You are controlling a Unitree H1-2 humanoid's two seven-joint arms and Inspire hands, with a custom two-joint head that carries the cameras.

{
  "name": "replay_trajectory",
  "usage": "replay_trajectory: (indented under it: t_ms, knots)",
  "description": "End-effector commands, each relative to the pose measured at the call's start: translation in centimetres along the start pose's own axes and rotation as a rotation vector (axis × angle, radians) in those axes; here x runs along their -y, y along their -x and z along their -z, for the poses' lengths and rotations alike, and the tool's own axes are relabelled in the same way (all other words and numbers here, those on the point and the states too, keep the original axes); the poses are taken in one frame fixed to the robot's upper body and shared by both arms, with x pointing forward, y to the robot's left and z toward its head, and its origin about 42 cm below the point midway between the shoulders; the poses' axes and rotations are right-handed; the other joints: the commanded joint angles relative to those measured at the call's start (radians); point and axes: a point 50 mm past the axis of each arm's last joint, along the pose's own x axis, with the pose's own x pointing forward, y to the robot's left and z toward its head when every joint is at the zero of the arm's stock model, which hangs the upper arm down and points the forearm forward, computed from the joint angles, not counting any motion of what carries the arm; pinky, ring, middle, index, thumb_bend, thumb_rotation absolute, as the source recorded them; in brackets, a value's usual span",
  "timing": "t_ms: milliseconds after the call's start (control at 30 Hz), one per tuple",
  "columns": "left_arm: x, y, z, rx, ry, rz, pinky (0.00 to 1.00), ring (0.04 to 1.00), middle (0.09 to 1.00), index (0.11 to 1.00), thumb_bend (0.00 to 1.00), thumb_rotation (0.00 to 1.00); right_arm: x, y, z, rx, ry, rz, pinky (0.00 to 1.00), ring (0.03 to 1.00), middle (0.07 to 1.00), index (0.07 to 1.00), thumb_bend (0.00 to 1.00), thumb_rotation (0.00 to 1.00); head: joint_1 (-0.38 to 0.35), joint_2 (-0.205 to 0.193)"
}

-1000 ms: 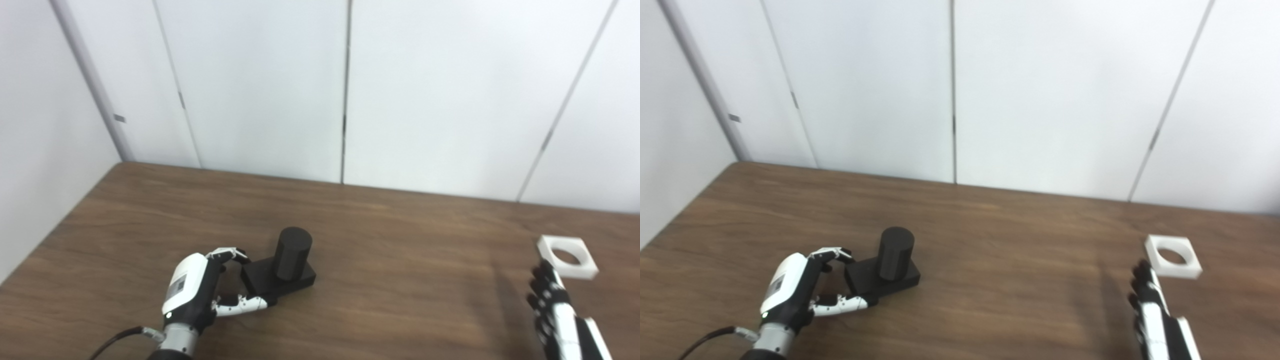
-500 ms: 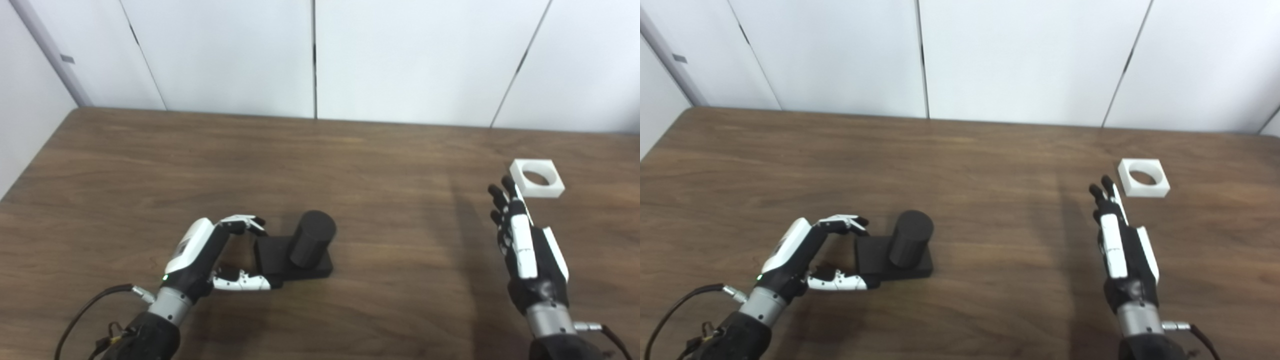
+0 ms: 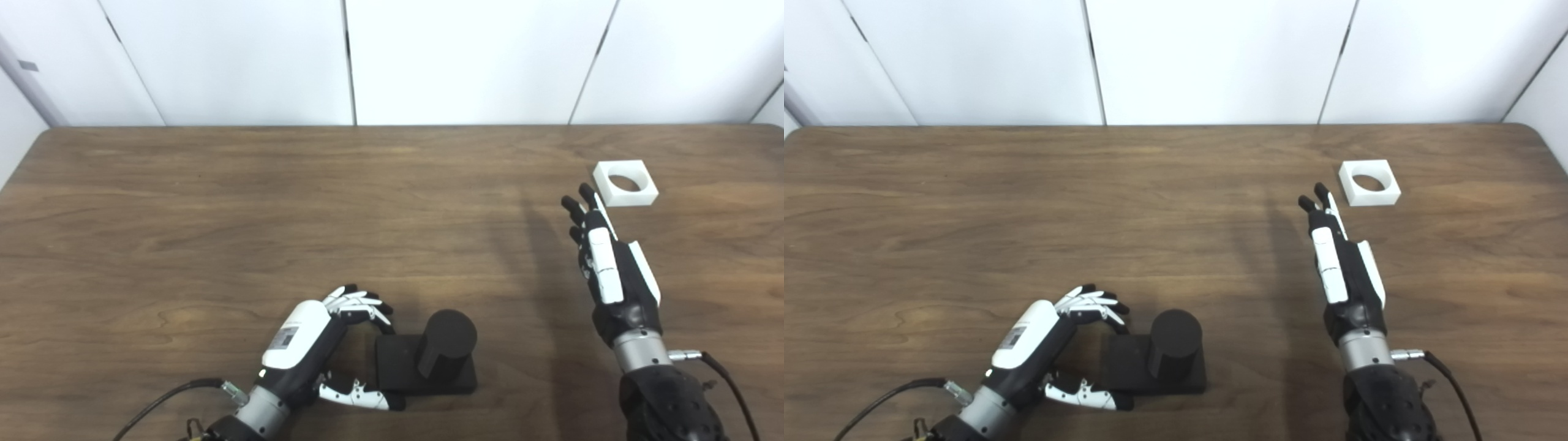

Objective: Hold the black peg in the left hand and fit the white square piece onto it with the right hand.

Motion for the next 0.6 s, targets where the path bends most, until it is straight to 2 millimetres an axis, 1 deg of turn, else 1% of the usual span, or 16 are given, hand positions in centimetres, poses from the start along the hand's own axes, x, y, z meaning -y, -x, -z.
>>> replay_trajectory:
  t_ms: [0,233,367,567]
  knots:
    - [1.65,0.38,0.59,-0.026,-0.034,0.076,0.94,0.857,0.773,0.486,0.52,0.05,0.0,3.24,1.04,-0.056,-0.014,0.014,1.0,1.0,0.946,1.0,0.56,1.0,-0.009,0.0]
    - [2.49,0.24,0.95,-0.011,-0.14,0.065,0.91,0.841,0.759,0.485,0.52,0.05,-0.09,3.28,1.03,-0.054,-0.02,0.017,1.0,1.0,0.947,1.0,0.56,1.0,-0.017,-0.003]
    - [2.48,0.28,1.06,-0.02,-0.194,0.051,0.91,0.838,0.756,0.485,0.52,0.05,-0.06,3.22,1.04,-0.05,-0.027,0.012,1.0,1.0,0.946,1.0,0.54,1.0,-0.016,-0.006]
    - [2.21,0.31,1.1,-0.015,-0.296,0.021,0.9,0.836,0.75,0.485,0.52,0.05,-0.02,3.14,1.27,-0.052,-0.023,0.015,1.0,1.0,0.945,1.0,0.54,1.0,-0.034,-0.017]
